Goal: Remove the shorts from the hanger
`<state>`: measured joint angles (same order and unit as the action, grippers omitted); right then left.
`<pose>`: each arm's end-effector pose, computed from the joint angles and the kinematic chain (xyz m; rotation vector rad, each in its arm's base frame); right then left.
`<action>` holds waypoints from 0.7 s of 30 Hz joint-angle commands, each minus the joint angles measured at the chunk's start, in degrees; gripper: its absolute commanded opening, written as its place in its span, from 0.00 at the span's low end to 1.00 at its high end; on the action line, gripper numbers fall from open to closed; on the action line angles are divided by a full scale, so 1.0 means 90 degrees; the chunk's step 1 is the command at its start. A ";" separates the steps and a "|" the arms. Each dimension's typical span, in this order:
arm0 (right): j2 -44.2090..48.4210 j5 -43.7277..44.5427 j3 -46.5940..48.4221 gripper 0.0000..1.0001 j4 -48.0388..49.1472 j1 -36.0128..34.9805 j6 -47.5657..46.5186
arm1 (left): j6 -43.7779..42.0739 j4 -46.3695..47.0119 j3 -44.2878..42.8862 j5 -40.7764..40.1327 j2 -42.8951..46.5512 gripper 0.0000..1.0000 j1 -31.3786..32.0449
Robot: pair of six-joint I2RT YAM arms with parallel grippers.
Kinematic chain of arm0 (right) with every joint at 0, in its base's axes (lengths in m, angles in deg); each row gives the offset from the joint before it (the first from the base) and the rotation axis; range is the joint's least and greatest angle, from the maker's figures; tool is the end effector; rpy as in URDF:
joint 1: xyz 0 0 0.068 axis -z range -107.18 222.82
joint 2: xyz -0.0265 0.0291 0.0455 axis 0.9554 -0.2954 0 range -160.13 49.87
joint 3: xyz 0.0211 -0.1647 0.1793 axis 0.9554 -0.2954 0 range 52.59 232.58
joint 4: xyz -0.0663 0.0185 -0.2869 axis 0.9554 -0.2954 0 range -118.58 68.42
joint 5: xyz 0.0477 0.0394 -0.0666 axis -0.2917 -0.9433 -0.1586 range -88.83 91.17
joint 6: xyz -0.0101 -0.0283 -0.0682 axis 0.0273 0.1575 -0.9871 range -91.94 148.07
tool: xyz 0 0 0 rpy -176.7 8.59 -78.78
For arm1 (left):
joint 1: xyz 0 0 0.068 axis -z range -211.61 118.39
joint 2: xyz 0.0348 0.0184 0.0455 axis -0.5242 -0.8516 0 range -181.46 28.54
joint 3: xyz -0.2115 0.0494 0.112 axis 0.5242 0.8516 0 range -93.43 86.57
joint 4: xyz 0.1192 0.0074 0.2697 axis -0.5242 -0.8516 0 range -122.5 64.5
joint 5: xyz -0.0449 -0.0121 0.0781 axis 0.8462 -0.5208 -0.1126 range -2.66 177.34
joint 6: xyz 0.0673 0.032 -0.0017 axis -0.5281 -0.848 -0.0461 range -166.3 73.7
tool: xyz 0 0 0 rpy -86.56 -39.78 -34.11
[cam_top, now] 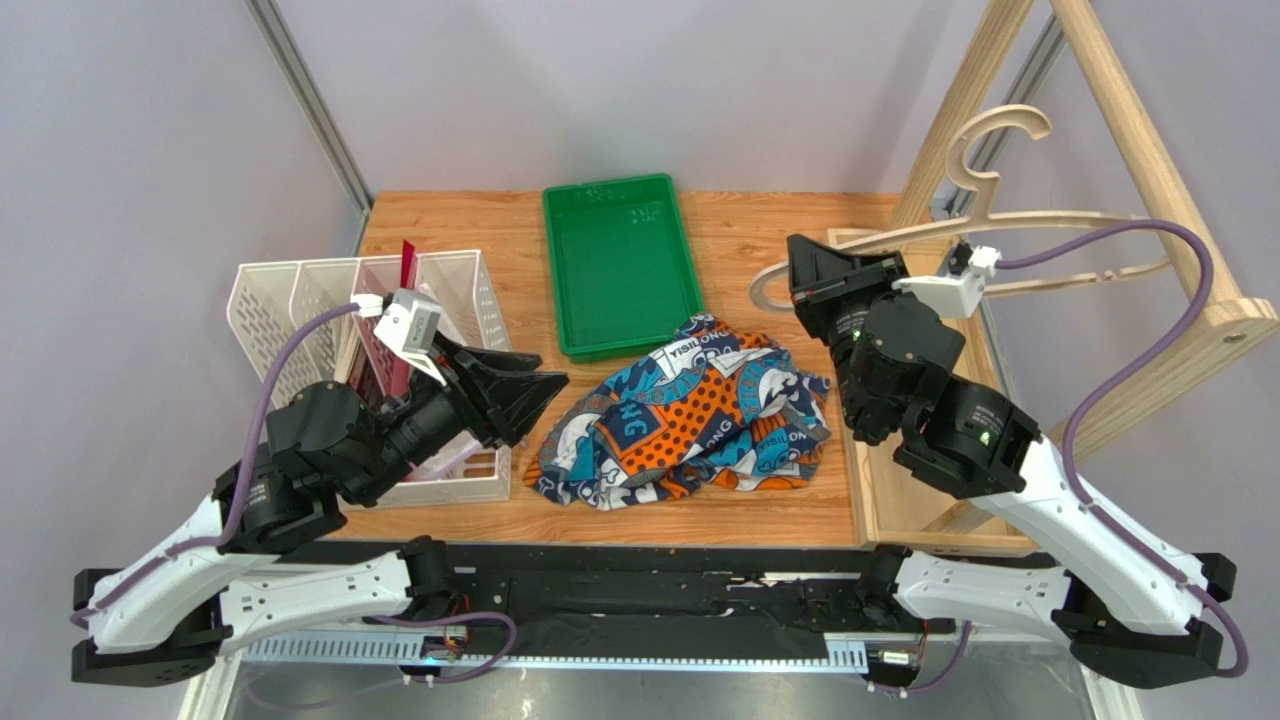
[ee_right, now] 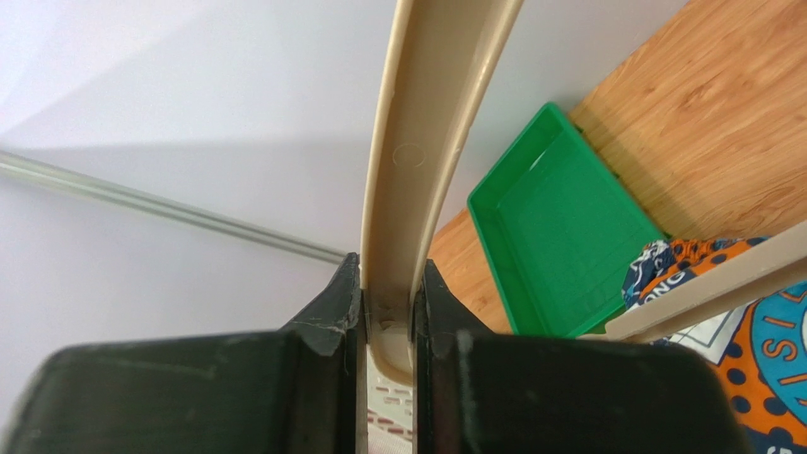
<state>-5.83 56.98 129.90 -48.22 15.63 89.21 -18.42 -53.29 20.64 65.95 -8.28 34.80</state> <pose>0.1710 0.1697 0.4569 0.7839 1.4833 0.7774 0.0932 -0.1561 0.4459 0.2375 1.6223 -1.0011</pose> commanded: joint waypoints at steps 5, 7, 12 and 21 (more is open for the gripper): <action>0.0495 0.1679 0.0306 0.00 0.0401 0.0143 0.0159 | 0.0115 0.0061 -0.0076 0.0071 -0.0147 0.57 0.0033; 0.0535 0.1757 0.0296 0.00 0.0381 0.0143 0.0393 | 0.0125 0.0051 -0.0115 0.0120 -0.0216 0.57 0.0033; 0.0369 0.1699 0.0491 0.00 0.0371 0.0250 0.0657 | 0.0135 0.0041 -0.0194 0.0189 -0.0303 0.57 0.0033; -0.0772 -0.0358 0.1417 0.00 0.0002 0.1811 0.1047 | 0.0135 -0.0232 -0.0438 0.0247 -0.0352 0.57 0.0033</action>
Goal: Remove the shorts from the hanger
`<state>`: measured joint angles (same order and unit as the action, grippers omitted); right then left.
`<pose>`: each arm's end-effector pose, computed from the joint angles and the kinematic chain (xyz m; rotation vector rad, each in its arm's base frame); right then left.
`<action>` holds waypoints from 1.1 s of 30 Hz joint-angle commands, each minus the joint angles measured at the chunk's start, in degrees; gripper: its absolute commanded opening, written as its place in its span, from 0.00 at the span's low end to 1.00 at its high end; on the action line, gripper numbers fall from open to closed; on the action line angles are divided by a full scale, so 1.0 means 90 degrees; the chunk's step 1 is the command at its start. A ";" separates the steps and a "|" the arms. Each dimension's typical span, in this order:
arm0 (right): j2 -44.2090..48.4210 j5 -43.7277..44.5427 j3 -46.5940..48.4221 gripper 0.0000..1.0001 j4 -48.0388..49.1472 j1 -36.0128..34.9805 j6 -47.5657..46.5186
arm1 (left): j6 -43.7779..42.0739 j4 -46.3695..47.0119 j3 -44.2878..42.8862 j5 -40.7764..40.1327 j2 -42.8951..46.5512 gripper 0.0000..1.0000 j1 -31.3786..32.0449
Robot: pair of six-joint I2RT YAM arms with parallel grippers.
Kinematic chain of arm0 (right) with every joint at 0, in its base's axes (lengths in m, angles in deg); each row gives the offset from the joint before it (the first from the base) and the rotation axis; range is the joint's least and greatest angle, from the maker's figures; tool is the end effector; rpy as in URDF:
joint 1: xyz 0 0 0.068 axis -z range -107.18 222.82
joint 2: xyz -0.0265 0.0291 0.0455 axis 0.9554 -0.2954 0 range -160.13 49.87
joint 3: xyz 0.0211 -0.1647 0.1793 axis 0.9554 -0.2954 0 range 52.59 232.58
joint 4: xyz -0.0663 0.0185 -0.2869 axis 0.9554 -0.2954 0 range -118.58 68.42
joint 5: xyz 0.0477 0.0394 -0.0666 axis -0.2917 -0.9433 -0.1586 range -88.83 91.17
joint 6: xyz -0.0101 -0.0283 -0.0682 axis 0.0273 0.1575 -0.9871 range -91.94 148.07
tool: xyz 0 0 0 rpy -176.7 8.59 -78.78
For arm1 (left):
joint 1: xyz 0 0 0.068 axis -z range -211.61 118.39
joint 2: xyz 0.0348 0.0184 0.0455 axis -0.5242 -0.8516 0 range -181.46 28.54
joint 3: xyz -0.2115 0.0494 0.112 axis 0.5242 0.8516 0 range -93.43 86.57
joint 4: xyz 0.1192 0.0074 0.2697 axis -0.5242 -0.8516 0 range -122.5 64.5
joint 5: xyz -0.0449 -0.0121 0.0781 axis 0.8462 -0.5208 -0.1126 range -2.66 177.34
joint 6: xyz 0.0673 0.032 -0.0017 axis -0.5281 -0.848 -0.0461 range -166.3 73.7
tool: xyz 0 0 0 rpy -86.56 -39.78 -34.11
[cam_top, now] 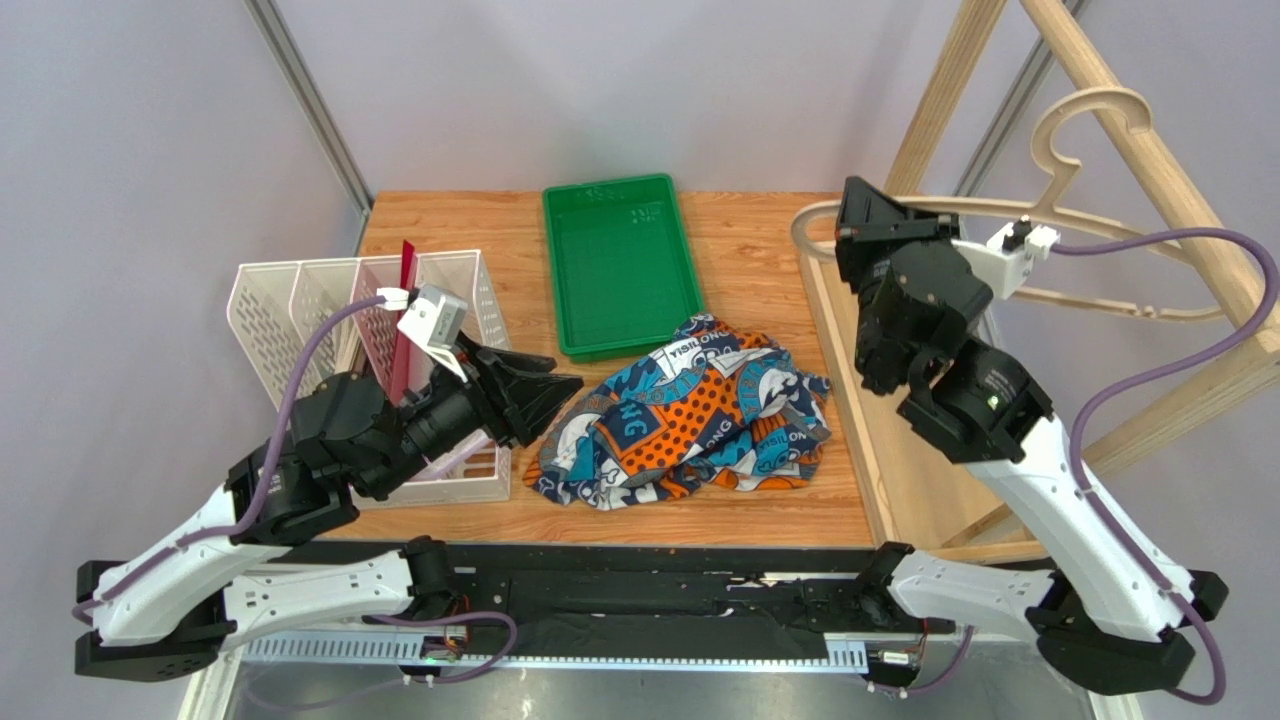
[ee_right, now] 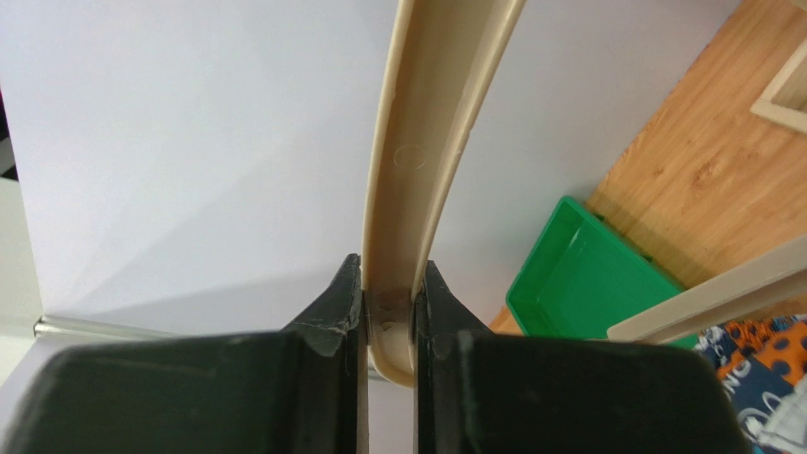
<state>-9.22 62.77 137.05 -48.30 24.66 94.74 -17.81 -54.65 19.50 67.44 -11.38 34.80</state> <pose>0.1951 0.1354 0.4868 1.0345 1.2562 0.7059 0.0977 -0.1703 0.4407 0.2757 1.6753 -0.9925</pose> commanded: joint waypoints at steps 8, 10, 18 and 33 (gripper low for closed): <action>-0.1499 -0.2508 0.1434 0.00 -0.0176 0.1990 0.0433 | -0.0001 -0.0267 -0.0429 -0.0035 0.0041 0.57 0.0043; -0.1646 -0.2723 0.1561 0.00 -0.0156 0.2167 0.0424 | -0.0011 -0.0287 -0.0458 -0.0045 0.0031 0.57 0.0033; -0.2350 -0.3622 0.2050 0.00 -0.0097 0.3066 0.0336 | 0.0008 -0.0336 -0.0439 -0.0074 -0.0017 0.57 0.0043; -0.2761 -0.3934 0.2549 0.00 -0.0947 0.3759 0.1340 | 0.0106 -0.0346 -0.0439 0.0033 -0.0066 0.57 0.0043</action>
<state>-34.11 29.00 158.34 -53.72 57.33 101.43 -17.66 -57.93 16.84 67.35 -12.19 34.80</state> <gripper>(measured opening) 0.118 0.574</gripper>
